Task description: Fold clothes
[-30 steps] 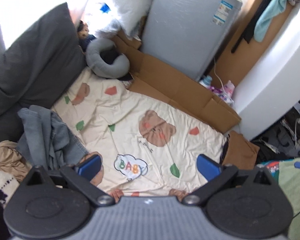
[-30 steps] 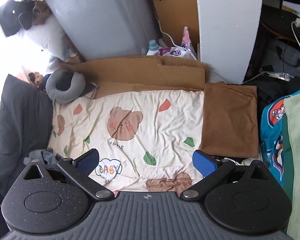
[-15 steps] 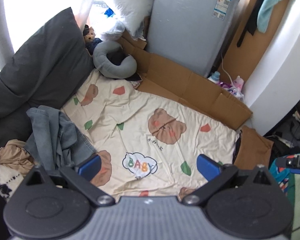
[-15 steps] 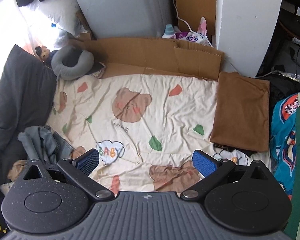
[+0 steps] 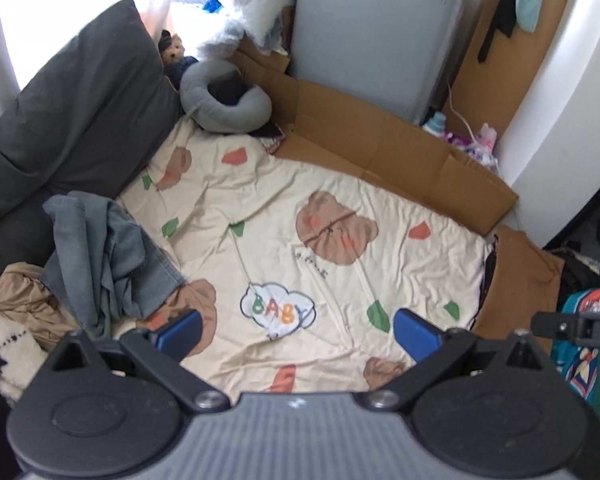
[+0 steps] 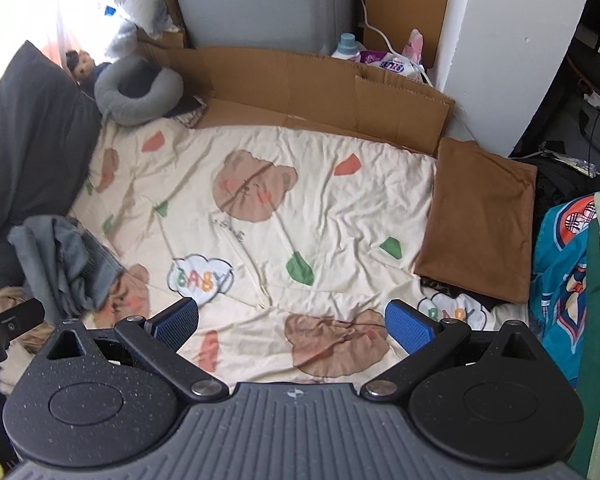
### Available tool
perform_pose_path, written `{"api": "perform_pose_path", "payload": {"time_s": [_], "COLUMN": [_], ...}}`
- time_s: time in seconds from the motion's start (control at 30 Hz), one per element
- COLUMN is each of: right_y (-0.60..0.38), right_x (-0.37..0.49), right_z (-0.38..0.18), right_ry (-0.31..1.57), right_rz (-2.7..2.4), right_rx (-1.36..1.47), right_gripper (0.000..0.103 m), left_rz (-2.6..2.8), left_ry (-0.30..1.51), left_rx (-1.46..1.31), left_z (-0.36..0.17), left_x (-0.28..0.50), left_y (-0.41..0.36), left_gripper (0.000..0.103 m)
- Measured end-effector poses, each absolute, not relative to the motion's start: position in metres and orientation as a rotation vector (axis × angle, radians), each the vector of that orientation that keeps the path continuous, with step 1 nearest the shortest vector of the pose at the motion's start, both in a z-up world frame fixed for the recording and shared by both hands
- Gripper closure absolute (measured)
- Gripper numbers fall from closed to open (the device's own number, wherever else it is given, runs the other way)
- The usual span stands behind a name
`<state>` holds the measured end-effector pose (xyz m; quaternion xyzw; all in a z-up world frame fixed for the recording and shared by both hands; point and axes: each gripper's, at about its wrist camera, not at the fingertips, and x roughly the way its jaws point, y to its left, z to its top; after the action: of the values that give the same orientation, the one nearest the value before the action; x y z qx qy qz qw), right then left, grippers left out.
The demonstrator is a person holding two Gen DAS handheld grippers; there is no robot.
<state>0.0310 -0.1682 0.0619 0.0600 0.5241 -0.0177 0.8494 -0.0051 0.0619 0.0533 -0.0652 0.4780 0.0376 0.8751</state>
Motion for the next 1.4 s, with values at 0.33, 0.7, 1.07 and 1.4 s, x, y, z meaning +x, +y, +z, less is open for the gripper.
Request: {"api": "perform_pose_path", "payload": {"time_s": [0.33, 0.7, 1.07, 1.4], "right_y": [-0.142, -0.143, -0.153, -0.158], "right_x": [0.026, 0.033, 0.036, 0.037], "right_z": [0.042, 0.037, 0.032, 0.030], "right_ry": [1.100, 1.109, 1.112, 1.125], "right_rz": [0.020, 0.046, 0.036, 0.032], "right_rx": [0.068, 0.084, 0.070, 0.062], "right_gripper": [0.001, 0.001, 0.001, 0.001], "left_rz": [0.133, 0.172, 0.173, 0.158], "left_ry": [1.017, 1.010, 1.000, 0.995], "left_rx": [-0.157, -0.130, -0.094, -0.089], "left_z": [0.030, 0.028, 0.026, 0.025], "left_x": [-0.011, -0.007, -0.002, 0.000], "left_y": [0.061, 0.058, 0.047, 0.042], "left_gripper": [0.000, 0.001, 0.005, 0.008]}}
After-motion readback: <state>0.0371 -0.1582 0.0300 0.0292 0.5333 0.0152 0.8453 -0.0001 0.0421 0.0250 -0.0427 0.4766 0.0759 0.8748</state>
